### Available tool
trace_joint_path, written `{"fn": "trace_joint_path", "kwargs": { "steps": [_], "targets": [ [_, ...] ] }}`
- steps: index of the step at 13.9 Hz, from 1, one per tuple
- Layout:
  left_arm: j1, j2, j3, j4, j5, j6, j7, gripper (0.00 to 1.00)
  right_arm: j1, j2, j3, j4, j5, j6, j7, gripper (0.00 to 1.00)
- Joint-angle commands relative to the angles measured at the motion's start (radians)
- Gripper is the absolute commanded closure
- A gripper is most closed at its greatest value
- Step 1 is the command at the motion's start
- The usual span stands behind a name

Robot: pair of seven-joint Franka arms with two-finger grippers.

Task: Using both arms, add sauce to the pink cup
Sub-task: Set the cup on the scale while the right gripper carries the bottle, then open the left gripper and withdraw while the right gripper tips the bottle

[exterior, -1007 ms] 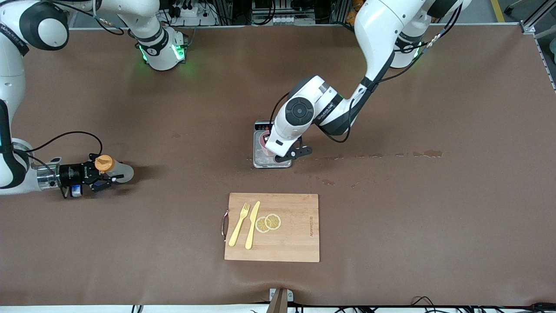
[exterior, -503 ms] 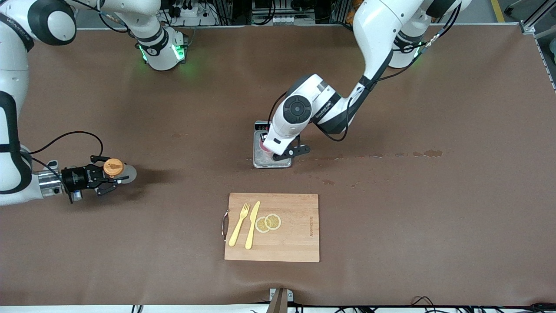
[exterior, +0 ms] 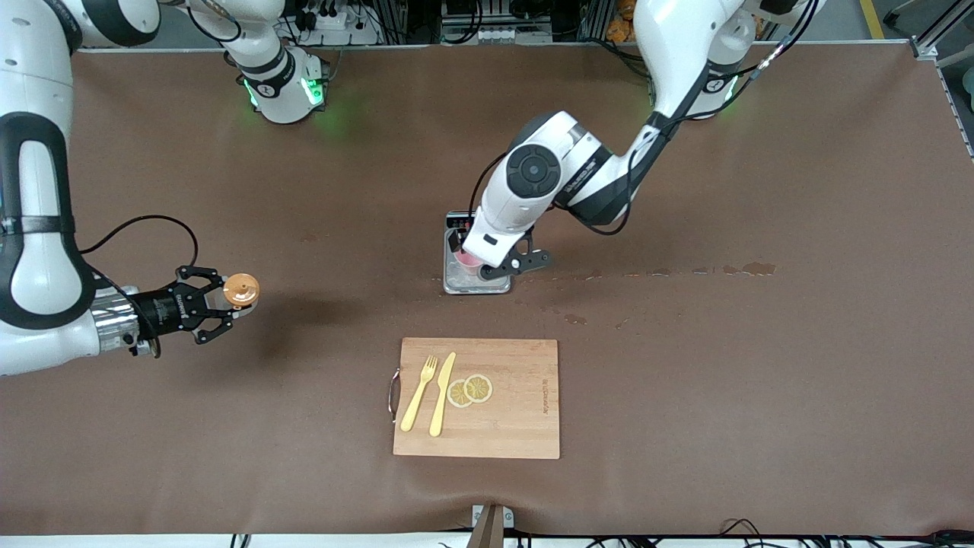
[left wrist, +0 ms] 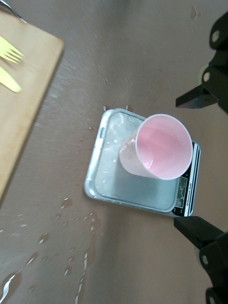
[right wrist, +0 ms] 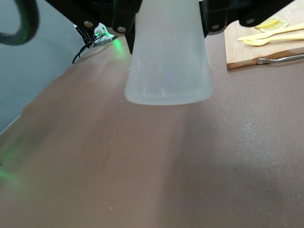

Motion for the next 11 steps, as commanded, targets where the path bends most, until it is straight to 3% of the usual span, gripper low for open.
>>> {"fn": "trace_joint_path", "kwargs": {
  "steps": [1, 11],
  "targets": [
    [0.059, -0.092, 0.003, -0.018, 0.008, -0.07, 0.018, 0.0, 0.054, -0.06, -0.008, -0.004, -0.054, -0.009, 0.114, 0.7],
    [0.36, -0.264, -0.002, -0.024, 0.084, -0.257, 0.438, 0.0, 0.246, -0.084, -0.005, 0.065, -0.189, -0.015, 0.412, 0.7]
  ]
}}
